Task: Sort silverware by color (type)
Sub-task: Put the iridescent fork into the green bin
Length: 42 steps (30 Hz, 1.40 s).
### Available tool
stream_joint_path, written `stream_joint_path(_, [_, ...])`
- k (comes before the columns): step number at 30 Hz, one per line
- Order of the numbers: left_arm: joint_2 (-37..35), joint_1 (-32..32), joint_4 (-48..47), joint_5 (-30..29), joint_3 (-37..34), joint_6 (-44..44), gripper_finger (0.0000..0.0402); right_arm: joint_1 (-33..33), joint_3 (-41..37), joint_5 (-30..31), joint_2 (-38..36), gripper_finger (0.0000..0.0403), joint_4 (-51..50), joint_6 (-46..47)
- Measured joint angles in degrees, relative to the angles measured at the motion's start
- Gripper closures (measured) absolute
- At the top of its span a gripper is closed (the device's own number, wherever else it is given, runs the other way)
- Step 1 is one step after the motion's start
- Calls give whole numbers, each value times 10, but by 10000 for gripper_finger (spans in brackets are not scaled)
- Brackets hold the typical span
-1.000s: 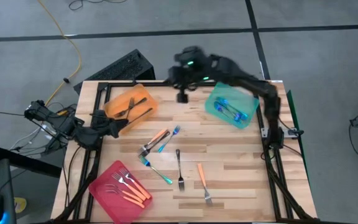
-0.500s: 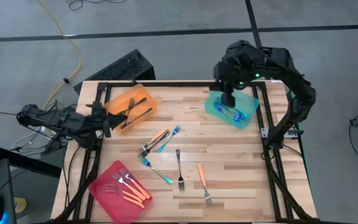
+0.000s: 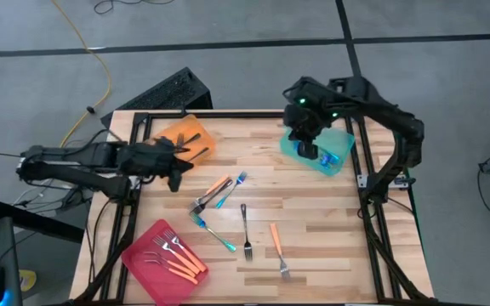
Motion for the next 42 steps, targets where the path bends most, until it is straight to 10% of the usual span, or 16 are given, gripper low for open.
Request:
stream_joint_path(15, [168,-13,5,258,15,294,309,-19,-281,-6,1,359,139,-132])
stream_joint_path(26, [278,-90,24,269,15,515,217,11,-315,-9,1,359,218,-50])
stream_joint_path(42, [376,-93,197,299,-48,527,207,63,-315,-9,1,359,245,27])
